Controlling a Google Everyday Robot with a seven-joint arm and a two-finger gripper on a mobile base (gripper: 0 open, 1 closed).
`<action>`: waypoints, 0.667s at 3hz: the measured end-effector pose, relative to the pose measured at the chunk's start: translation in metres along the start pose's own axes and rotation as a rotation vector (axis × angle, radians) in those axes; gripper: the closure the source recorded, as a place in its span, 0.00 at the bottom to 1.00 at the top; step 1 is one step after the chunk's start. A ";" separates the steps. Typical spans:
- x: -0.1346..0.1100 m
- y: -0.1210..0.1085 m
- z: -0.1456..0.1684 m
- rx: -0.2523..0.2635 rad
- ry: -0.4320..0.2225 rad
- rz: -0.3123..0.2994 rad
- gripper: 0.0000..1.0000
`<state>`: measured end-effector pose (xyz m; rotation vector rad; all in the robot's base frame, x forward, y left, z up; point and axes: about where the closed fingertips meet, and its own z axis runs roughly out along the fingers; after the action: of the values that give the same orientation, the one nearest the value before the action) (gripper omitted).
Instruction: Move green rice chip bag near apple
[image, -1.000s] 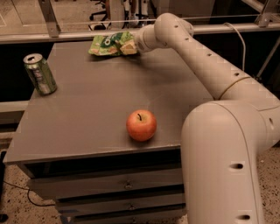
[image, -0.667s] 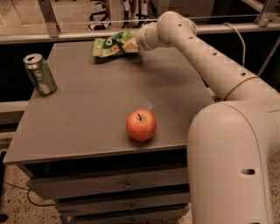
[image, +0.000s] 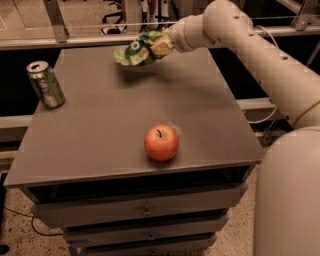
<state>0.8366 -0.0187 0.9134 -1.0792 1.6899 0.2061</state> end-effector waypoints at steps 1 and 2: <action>0.011 0.007 -0.057 -0.013 0.022 0.013 1.00; 0.030 0.026 -0.110 -0.013 0.066 0.038 1.00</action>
Offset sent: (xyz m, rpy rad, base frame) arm -0.1669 -0.1114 -0.0003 -0.0547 0.1374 -0.0683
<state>0.7425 -0.0872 0.9244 -1.0745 1.7711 0.2077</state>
